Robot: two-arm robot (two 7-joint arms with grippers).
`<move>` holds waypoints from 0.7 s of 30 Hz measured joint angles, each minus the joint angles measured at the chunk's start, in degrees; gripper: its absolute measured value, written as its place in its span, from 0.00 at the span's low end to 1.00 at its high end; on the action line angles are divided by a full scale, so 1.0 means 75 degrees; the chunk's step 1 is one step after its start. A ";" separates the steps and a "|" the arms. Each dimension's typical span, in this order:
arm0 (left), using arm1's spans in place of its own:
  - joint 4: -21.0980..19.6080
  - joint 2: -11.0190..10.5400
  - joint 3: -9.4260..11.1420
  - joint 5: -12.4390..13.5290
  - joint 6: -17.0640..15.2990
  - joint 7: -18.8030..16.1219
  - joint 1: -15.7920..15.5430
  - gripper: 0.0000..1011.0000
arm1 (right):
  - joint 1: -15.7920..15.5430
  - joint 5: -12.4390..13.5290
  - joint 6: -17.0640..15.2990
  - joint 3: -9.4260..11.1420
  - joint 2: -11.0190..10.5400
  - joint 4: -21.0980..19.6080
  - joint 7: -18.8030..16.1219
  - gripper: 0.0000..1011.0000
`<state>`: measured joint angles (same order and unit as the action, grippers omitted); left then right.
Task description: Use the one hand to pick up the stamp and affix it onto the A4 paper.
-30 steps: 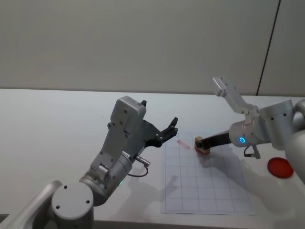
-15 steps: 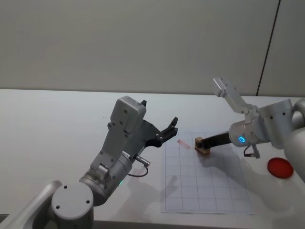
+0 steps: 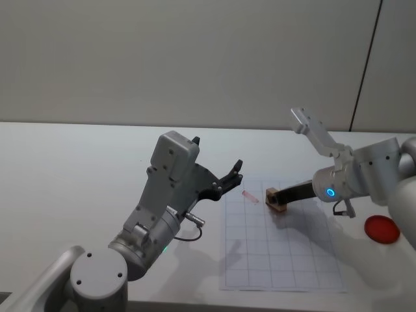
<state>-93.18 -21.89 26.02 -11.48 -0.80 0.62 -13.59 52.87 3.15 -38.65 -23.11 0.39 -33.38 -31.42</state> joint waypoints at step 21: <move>0.0000 0.0000 0.0000 0.0000 0.0000 0.0000 0.0000 0.99 | -0.0745 0.0311 0.0280 -0.0117 -0.0242 -0.0911 0.0193 0.21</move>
<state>-93.17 -21.89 26.03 -11.48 -0.80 0.63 -13.59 47.29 5.48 -36.55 -24.00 -1.43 -40.21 -29.97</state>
